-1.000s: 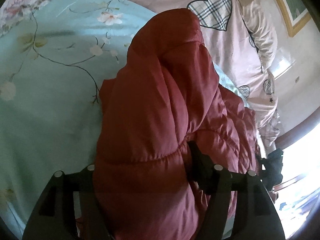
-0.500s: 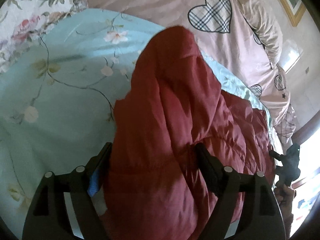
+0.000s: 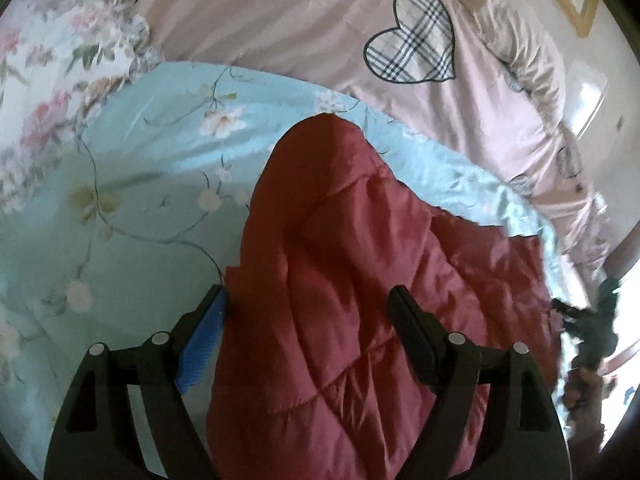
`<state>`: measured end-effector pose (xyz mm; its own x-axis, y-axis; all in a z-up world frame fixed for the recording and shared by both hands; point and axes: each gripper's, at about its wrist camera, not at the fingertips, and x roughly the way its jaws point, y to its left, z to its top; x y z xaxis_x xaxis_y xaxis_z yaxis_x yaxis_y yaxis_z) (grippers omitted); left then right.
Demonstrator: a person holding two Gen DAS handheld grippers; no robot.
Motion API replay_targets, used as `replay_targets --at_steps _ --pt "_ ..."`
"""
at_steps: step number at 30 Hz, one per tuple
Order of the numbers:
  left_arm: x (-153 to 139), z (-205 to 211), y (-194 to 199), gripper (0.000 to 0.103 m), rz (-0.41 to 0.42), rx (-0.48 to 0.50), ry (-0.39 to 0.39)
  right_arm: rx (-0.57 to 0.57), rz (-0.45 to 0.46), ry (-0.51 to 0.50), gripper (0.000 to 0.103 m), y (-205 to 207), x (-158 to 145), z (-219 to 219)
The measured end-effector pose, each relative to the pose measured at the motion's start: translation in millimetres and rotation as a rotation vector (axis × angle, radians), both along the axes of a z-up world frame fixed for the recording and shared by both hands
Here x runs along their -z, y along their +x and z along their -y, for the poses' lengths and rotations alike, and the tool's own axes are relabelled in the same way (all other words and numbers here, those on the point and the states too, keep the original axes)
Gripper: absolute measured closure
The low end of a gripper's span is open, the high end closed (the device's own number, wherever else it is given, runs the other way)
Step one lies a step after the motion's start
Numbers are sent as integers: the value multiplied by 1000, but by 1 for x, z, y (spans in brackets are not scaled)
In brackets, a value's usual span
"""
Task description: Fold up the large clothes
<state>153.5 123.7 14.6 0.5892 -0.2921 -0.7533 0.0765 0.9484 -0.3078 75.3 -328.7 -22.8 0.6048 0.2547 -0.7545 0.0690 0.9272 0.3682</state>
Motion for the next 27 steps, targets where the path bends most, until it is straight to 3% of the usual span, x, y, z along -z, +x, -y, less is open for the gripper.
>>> replay_targets --at_steps 7,15,18,19,20,21,22,23,24,27 --pt "-7 14 28 21 0 6 52 -4 11 -11 16 32 -12 -1" --pt "-2 16 57 21 -48 -11 47 -11 -12 4 16 73 -11 2" --pt "2 13 66 22 -74 -27 22 -25 -32 4 20 86 -9 -1" --pt "2 13 68 23 -78 -30 22 -33 -35 4 28 89 -8 -3" --pt "2 13 69 26 -79 -31 23 -39 -40 -4 35 90 -8 -5" --pt "2 13 70 34 -79 -29 24 -39 -44 -20 49 91 -8 -7" --pt "3 14 71 49 -81 -22 25 -40 -44 -28 65 91 -9 -8" --pt "3 15 71 61 -80 -11 25 -42 -40 -32 74 90 -10 -9" --pt "4 17 71 81 -85 9 21 -43 -30 -37 81 88 -12 -10" --pt "-1 23 65 89 -51 29 64 -32 40 -75 87 75 -26 -16"
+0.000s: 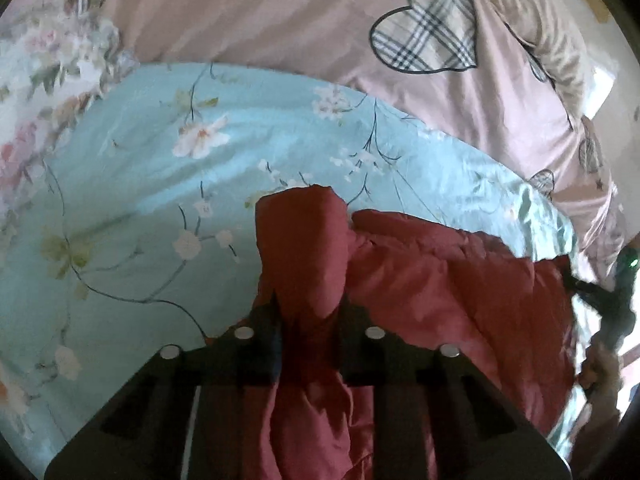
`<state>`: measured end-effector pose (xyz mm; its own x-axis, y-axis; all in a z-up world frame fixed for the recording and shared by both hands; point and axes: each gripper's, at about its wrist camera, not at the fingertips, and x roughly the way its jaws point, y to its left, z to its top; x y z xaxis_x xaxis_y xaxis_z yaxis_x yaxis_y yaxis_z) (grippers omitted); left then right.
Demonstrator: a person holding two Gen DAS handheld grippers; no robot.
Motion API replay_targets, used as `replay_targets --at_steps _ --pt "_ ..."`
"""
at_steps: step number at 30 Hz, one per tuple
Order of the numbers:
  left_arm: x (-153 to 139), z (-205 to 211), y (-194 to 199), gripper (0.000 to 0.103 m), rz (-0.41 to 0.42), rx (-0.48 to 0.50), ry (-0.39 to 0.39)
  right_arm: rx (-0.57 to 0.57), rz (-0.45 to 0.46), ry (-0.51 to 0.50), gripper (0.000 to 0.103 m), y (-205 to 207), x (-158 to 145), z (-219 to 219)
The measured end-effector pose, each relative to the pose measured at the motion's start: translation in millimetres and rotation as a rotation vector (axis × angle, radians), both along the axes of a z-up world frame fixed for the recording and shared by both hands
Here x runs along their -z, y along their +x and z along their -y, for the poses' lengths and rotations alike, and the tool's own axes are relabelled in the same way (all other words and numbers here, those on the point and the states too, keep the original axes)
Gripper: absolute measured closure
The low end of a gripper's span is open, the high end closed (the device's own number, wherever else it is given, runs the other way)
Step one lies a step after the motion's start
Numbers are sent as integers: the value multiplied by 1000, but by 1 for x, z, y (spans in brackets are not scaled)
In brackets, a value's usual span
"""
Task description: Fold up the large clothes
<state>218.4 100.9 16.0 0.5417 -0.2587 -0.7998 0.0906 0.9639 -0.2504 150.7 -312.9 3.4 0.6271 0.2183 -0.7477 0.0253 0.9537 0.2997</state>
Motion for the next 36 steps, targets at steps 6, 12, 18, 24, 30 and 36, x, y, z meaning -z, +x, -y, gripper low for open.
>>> replay_targets --at_steps 6,12,18,24,30,36 --pt "-20 1 -5 91 70 -21 34 25 111 -60 89 -9 -30 -9" --pt "-34 1 12 91 81 -55 11 56 115 -82 89 6 -31 -7" --pt "0 4 42 91 -16 -96 11 80 39 -126 89 30 -1 -7" --pt "28 9 60 91 -78 -108 27 93 -16 -165 90 47 23 -9" --pt "46 11 70 90 -111 -103 20 102 -59 -169 90 56 43 -9" --pt "52 9 70 89 -124 -103 10 98 -78 -147 89 59 47 -6"
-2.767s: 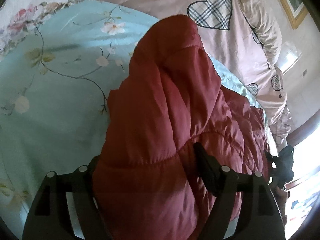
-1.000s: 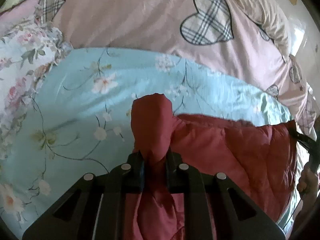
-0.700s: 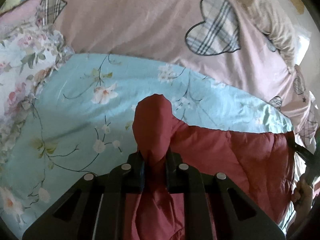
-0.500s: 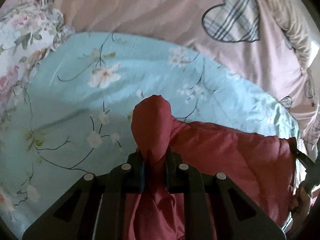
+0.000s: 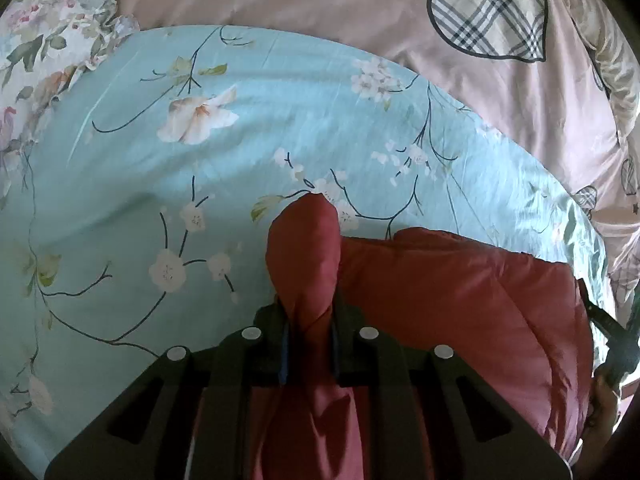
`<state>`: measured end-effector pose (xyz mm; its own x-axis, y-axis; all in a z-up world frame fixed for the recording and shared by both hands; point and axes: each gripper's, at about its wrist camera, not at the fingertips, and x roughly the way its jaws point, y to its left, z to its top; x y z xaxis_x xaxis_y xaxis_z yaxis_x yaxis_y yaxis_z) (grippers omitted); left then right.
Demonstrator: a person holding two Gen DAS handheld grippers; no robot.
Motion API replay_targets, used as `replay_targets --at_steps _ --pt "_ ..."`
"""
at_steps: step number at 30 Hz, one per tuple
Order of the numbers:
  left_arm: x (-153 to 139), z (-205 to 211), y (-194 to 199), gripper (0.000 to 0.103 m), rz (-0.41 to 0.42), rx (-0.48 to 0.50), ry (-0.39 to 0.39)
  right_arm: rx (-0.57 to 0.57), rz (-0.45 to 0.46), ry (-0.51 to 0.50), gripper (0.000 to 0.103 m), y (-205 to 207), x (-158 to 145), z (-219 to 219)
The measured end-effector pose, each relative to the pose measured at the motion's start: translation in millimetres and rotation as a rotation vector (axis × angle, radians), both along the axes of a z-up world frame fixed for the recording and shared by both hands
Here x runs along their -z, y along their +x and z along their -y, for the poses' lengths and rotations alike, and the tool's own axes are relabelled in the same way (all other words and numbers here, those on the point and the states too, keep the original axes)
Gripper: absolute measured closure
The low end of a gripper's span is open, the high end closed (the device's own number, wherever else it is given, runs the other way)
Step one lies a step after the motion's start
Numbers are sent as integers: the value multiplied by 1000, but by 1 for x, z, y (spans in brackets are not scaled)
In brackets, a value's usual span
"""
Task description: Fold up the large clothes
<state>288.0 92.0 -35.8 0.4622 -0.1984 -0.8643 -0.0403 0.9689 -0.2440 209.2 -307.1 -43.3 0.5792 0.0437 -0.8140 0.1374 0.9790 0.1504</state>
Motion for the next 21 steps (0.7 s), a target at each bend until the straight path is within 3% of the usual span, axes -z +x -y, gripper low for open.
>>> replay_targets --at_steps 4,8,12,14,16,19,21 --pt "1 -2 0 87 -5 -5 -8 -3 -12 2 89 2 3 0" --pt "2 3 0 84 -10 -5 34 -1 -23 -7 88 3 5 -2" --pt "-2 -2 -1 80 -12 -10 18 1 -22 17 79 0 1 1" --pt "-8 -10 -4 75 2 -23 -16 12 -13 33 67 -4 -4 5" --pt "-15 -17 -8 58 17 -46 -29 17 11 33 56 -10 -12 8" --pt "-26 -27 -15 36 36 -84 -21 15 42 45 55 -20 -23 10" --pt "-32 -33 -19 31 38 -109 -14 9 59 45 55 -28 -30 8"
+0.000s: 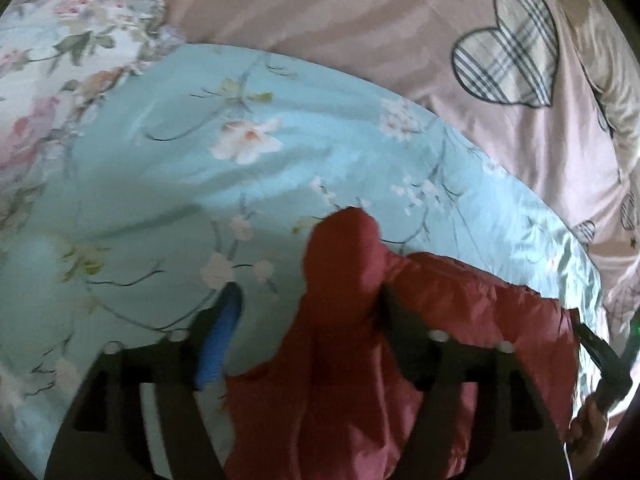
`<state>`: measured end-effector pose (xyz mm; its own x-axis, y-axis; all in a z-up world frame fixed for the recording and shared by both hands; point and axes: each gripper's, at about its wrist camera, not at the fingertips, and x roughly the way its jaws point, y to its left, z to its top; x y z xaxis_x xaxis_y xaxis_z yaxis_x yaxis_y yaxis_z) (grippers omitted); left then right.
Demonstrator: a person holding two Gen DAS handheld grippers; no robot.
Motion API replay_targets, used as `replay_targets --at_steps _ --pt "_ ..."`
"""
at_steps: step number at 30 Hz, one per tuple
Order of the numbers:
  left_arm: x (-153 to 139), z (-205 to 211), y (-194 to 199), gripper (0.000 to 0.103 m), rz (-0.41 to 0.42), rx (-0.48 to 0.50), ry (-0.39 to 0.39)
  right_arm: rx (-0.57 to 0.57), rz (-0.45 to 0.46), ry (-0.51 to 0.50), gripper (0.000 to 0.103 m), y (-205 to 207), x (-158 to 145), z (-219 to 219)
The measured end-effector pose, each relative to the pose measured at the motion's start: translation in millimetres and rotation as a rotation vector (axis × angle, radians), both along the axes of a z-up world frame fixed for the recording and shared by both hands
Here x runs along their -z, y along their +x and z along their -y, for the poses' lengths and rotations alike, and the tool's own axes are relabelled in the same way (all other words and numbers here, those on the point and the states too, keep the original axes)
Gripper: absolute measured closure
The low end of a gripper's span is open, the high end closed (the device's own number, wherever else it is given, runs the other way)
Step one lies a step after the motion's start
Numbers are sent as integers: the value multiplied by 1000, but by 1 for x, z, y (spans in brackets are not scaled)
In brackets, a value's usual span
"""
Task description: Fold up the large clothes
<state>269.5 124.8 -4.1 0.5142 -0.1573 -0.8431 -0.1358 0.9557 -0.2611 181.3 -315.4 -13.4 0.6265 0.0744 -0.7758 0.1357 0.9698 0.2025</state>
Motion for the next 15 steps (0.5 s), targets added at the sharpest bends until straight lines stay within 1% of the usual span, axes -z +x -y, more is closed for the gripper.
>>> replay_targets --at_steps 1,4,9,11,15 --pt "-4 -3 -4 31 13 0 -12 -7 9 4 55 -5 -3 -1" --pt "-13 -4 -15 31 38 13 -12 -31 33 12 55 -19 -10 -6" --pt "-18 1 -38 31 51 58 -19 -70 38 24 55 -44 -15 -14" --pt "-19 4 -51 31 60 79 -8 -79 43 25 55 -57 -16 -15" --pt "-21 4 -75 31 77 98 3 -93 40 35 50 -85 -16 -17"
